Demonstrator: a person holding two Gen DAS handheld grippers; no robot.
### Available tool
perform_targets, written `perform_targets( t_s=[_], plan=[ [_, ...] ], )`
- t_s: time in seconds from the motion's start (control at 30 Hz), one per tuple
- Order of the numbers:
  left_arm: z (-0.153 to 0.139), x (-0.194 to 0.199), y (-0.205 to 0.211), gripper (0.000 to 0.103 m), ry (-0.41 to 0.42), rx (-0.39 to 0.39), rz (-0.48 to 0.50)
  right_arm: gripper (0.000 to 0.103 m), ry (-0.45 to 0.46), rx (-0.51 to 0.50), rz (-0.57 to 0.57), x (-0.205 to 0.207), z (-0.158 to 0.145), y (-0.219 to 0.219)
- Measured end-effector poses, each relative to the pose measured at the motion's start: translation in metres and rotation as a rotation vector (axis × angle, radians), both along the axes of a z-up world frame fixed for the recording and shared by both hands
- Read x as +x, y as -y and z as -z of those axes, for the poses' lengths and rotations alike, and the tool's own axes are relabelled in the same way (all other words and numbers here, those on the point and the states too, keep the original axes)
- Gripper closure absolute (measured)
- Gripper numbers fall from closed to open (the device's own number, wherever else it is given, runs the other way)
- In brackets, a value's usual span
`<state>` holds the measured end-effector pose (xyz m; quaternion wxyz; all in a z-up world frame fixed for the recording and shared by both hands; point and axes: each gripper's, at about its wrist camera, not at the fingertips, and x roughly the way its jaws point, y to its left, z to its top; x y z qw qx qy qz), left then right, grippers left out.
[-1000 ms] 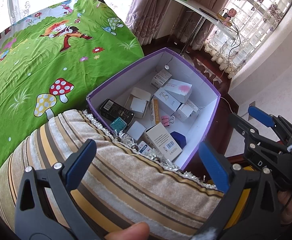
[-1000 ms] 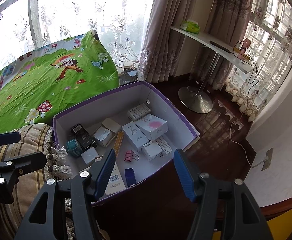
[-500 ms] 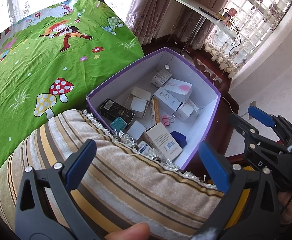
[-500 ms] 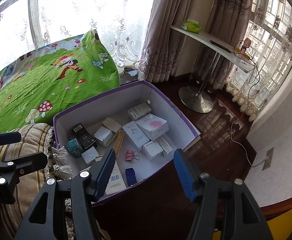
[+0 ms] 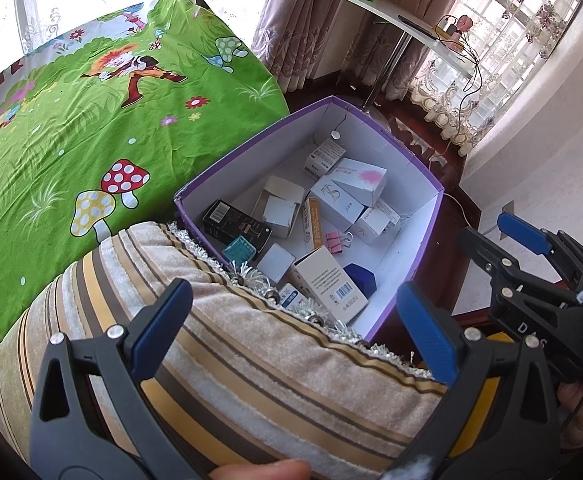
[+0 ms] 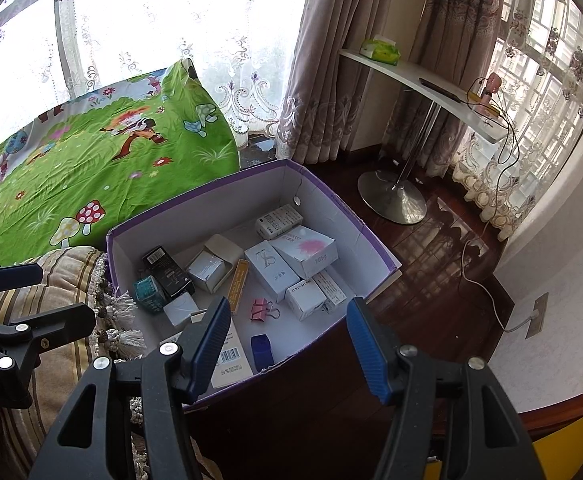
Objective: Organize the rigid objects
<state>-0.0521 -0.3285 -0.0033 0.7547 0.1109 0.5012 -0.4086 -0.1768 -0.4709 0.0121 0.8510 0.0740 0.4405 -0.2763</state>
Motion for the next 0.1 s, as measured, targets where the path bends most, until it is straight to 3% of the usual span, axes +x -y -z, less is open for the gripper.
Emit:
perform_targets(
  t_s=[0.1],
  plan=[
    [-0.0020, -0.0009, 0.0019, 0.001, 0.021, -0.005, 0.018, 0.042, -0.002, 0.004, 0.003, -0.0011, 0.0011, 0.0006]
  ],
)
